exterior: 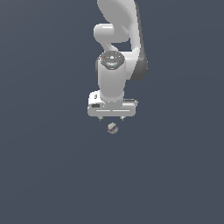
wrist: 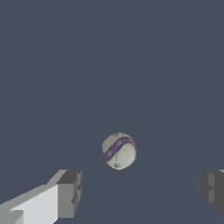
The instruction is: Pick up the object and move it to a goal position.
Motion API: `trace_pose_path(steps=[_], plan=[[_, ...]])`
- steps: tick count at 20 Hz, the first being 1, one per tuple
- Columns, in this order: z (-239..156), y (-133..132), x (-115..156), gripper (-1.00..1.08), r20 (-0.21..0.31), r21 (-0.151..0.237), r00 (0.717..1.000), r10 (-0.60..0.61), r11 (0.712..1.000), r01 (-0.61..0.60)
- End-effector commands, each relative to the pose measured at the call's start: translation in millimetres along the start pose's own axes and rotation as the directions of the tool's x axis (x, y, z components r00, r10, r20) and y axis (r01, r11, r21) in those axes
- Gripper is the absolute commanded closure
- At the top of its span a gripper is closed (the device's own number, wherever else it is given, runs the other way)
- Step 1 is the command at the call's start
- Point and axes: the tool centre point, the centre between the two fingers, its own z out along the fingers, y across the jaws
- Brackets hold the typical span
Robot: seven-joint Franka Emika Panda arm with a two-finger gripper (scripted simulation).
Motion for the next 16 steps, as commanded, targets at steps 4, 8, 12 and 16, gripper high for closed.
trace_pose_path(steps=[4, 8, 12, 16], plan=[[0.9, 0.4, -1.5, -0.92, 0.005, 0.002, 1.0, -0.003, 1.0, 0.003], [4.0, 2.0, -7.5, -0.92, 0.025, 0.011, 1.0, -0.013, 1.0, 0.013], [4.5, 2.8, -10.9, -0.92, 0.037, 0.016, 0.999, -0.011, 1.0, 0.011], [4.7, 2.8, -10.5, -0.92, 0.035, 0.016, 0.999, -0.013, 1.0, 0.013]])
